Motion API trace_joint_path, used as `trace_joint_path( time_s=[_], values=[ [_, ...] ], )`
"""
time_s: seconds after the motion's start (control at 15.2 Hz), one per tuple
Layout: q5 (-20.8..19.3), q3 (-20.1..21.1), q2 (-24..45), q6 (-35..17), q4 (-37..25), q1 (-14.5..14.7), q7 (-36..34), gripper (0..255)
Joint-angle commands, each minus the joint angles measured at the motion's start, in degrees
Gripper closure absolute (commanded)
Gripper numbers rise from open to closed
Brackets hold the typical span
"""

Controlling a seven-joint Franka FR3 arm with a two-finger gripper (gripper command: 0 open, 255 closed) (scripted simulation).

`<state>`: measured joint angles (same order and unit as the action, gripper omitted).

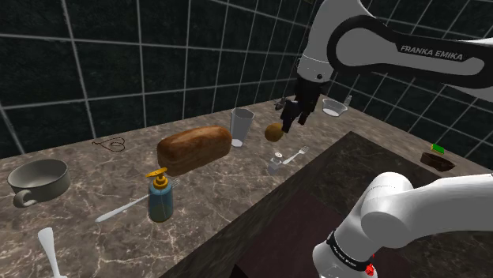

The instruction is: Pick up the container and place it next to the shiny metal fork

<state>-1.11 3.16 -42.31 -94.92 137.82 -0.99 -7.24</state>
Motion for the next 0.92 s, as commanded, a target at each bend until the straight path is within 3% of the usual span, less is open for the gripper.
trace_joint_path(
  time_s=[0.0, 0.46, 0.86],
  values=[
    [0.0, 0.0, 0.0, 0.0, 0.0, 0.0, 0.0, 0],
    [-2.22, -6.01, -6.0, -17.82, 17.22, -1.3, 6.77, 0],
    [-4.65, -12.82, -4.41, -36.01, 28.41, -3.25, 13.7, 0]
  ],
)
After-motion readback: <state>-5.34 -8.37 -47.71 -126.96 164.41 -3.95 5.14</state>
